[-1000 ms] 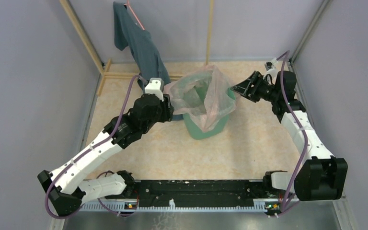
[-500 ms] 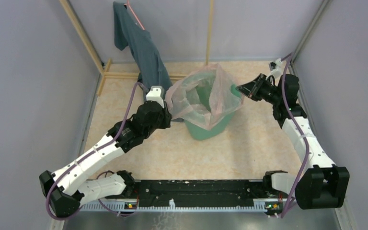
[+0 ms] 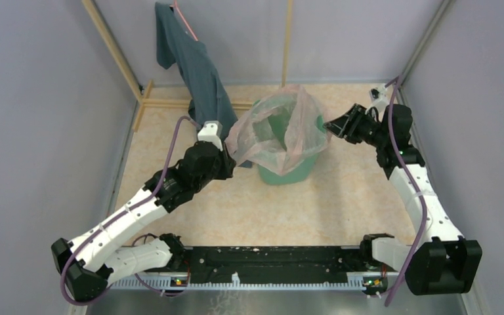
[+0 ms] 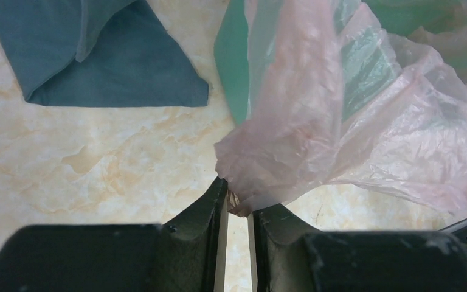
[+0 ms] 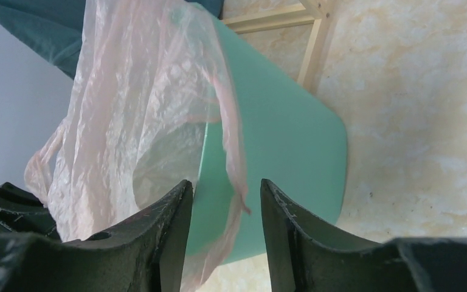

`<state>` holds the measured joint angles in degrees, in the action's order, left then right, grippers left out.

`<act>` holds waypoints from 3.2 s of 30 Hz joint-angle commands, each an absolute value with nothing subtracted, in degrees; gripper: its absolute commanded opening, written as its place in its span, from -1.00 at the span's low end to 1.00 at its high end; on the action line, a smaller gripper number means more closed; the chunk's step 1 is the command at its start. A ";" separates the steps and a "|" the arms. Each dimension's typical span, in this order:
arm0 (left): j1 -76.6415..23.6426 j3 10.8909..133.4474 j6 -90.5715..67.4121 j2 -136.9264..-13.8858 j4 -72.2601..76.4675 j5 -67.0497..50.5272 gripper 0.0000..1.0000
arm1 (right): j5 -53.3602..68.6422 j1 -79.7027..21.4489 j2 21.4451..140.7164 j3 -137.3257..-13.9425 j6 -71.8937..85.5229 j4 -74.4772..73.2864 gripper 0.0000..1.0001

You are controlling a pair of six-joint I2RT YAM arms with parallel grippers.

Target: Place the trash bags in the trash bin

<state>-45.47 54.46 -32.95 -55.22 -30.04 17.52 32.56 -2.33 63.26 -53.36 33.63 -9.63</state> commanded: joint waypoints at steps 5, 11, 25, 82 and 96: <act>-45.35 53.20 -33.82 -54.30 -27.74 16.15 -0.56 | 31.20 -1.91 61.75 -55.88 32.37 -11.02 -0.20; -45.38 52.99 -33.50 -54.86 -27.53 16.78 -0.56 | 30.35 -1.94 62.95 -54.80 32.85 -8.54 -0.64; -42.31 59.52 -30.78 -64.12 -27.30 16.77 -0.88 | 18.79 -1.95 64.99 -58.47 24.44 -15.43 -0.96; -42.28 46.22 -35.86 -68.16 -16.55 9.71 -0.98 | 27.49 -4.85 96.51 -57.02 27.89 9.38 -1.00; -42.28 52.40 -28.23 -48.75 -29.12 12.85 0.64 | 27.30 -4.63 91.13 -56.94 25.29 3.03 -0.99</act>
